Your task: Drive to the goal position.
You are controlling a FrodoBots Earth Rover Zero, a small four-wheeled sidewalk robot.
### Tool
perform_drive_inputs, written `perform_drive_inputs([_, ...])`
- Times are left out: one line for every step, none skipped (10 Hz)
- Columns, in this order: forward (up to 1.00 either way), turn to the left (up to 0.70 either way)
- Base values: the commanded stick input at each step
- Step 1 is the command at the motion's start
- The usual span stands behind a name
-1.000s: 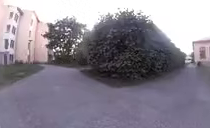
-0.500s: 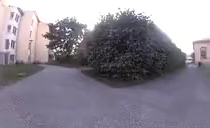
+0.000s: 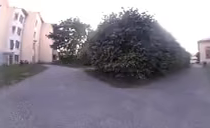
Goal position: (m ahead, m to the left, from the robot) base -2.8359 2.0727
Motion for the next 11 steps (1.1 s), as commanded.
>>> perform_drive_inputs([0.00,0.45])
perform_drive_inputs([0.00,0.45])
perform_drive_inputs([0.00,0.45])
perform_drive_inputs([0.00,0.45])
perform_drive_inputs([0.00,0.45])
perform_drive_inputs([0.00,0.45])
perform_drive_inputs([0.00,0.45])
perform_drive_inputs([0.00,0.45])
perform_drive_inputs([0.00,0.45])
perform_drive_inputs([0.00,0.45])
perform_drive_inputs([0.00,0.45])
